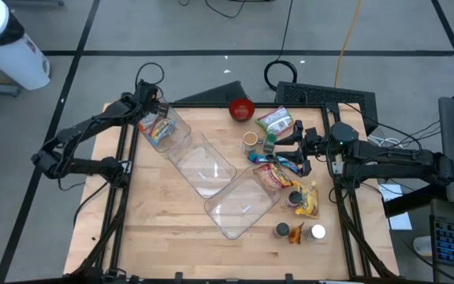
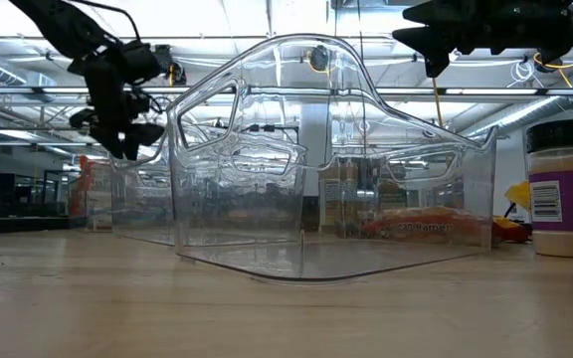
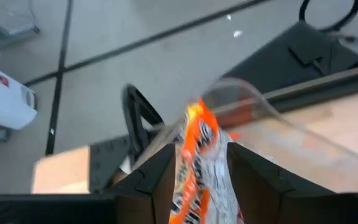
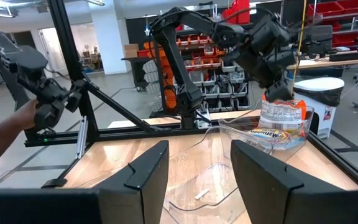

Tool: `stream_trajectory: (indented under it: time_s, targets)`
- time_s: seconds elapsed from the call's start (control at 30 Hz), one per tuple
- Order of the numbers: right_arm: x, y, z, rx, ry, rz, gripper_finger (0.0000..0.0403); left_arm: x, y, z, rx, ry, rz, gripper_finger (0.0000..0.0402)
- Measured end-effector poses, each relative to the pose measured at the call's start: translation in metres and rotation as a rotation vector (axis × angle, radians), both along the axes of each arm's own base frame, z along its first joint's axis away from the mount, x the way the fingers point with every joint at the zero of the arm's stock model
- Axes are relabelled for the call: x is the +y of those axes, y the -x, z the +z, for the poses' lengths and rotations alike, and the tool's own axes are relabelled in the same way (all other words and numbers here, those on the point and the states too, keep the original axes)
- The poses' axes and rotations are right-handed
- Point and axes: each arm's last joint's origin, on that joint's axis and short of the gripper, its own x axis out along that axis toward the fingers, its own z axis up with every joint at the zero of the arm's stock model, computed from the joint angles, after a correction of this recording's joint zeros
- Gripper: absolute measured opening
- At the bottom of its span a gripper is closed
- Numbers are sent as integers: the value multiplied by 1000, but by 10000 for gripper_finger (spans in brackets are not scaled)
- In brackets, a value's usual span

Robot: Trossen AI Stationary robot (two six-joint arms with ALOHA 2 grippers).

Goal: Pick & Place Food Item
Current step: Put the yellow noodle pack into the top transparent bin

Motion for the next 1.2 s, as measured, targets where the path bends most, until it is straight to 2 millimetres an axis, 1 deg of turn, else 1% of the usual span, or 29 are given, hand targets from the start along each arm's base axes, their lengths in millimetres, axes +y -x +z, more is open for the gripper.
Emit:
stream_trajectory:
  time_s: [0.13, 0.23, 0.37, 0.47, 0.53, 0.63, 0.77, 0.87, 0.93, 1.0, 1.1, 1.2]
  targets:
    - [0, 0, 0, 1, 0, 0, 164, -3, -3, 21, -61, -58, -32, 141]
    - [0, 0, -1, 6, -2, 0, 164, -12, -7, 39, -162, -95, -123, 138]
    - [0, 0, -2, 18, -5, 0, 164, -33, -18, 60, -311, -181, -382, 138]
    - [0, 0, -4, 37, -10, 0, 164, -55, -24, 67, -432, -261, -576, 138]
    - [0, 0, -5, 50, -14, 0, 164, -69, -27, 66, -507, -307, -687, 138]
    - [0, 0, -6, 59, -17, 0, 164, -86, -28, 58, -621, -394, -825, 138]
    - [0, 0, -6, 56, -6, -1, 164, -102, -24, 47, -750, -509, -916, 138]
    - [0, 0, -5, 53, -4, -1, 164, -107, -24, 40, -803, -564, -946, 138]
    - [1, 0, -4, 36, -9, 5, 165, -109, -24, 34, -810, -563, -952, 138]
    - [5, -1, -1, 11, -21, 45, 165, -109, -25, 31, -817, -542, -950, 138]
    - [19, -2, 4, -34, -11, 198, 176, -109, -29, 26, -838, -488, -943, 138]
    - [39, -3, 13, -43, -3, 314, 199, -109, -33, 23, -846, -453, -946, 138]
